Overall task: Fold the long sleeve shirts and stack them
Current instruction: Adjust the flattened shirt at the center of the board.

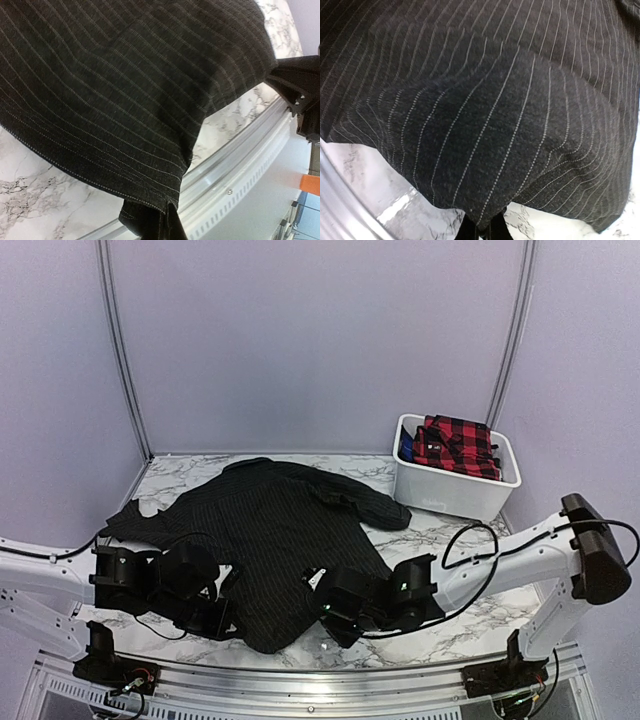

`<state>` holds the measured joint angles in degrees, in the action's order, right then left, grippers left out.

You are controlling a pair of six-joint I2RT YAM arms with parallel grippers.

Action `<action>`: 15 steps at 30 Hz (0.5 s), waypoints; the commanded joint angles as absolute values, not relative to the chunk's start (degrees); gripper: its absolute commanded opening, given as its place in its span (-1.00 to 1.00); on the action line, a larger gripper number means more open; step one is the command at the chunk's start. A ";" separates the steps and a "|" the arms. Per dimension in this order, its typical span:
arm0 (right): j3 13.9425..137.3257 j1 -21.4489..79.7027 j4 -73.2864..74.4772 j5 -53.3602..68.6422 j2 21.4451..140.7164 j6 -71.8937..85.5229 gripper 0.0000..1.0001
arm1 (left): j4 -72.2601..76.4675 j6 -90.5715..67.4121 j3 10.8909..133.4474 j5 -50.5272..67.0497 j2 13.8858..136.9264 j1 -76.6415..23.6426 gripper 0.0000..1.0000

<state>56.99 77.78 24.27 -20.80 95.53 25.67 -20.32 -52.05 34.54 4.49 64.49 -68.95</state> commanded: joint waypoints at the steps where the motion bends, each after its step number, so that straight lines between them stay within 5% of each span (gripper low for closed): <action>1: 62.56 74.11 35.79 -11.07 89.96 20.01 -1.00 | -25.47 -52.08 40.69 7.02 62.22 -68.05 -1.00; 11: 64.14 65.97 40.42 10.84 94.22 12.16 -1.00 | -27.87 -55.27 34.16 18.79 57.74 -52.43 -1.00; 15: 63.76 64.95 35.87 12.75 95.69 13.30 -0.44 | -27.86 -53.76 30.17 21.21 57.79 -48.63 -0.30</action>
<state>63.51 65.89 38.79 7.14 94.67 14.20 -25.26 -55.00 33.41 16.60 58.39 -51.13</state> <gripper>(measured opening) 0.181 0.201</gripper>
